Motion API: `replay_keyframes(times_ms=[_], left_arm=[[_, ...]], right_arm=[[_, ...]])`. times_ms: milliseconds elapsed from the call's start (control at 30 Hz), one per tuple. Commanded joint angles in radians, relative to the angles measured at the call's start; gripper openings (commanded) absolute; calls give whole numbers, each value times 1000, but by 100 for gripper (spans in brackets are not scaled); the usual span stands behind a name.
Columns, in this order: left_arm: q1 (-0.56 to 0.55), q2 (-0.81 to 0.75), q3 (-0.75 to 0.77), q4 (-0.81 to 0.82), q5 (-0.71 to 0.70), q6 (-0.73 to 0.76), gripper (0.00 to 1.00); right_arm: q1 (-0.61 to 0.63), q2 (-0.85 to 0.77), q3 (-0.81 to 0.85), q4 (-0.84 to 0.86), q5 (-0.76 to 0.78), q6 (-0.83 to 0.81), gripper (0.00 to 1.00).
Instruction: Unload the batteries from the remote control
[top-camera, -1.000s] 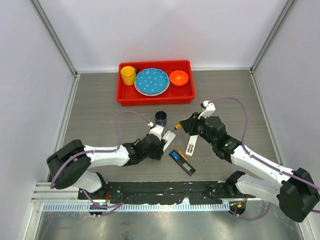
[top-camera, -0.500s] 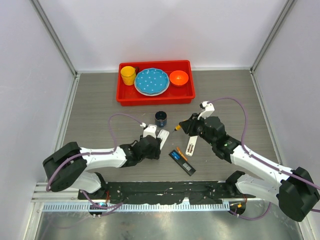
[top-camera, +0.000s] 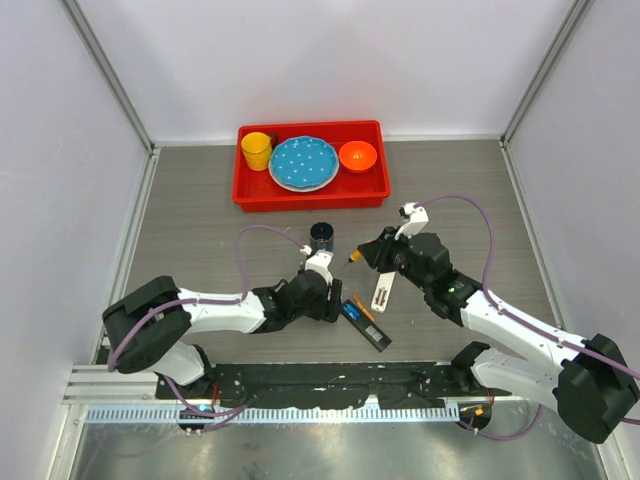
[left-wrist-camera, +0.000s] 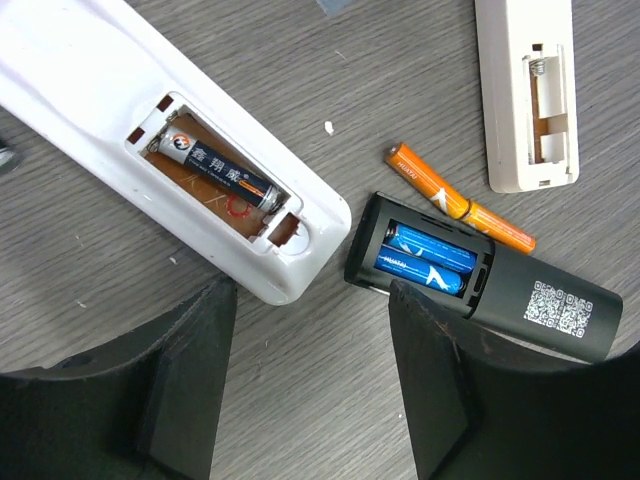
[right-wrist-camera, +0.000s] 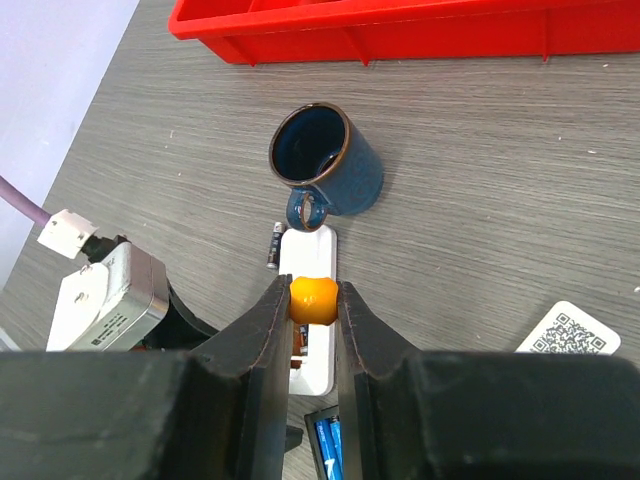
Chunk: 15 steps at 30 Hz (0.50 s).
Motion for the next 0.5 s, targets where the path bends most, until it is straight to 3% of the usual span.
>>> replay_keyframes(times_ms=[0, 300, 467], left_arm=[[-7, -11, -13, -15, 20, 7, 67], [62, -189, -56, -35, 75, -35, 67], [208, -243, -132, 42, 268, -120, 61]], right_arm=[[-1, -17, 4, 40, -22, -4, 1], [-1, 53, 7, 115, -116, 1, 1], [-1, 96, 10, 147, -134, 7, 1]])
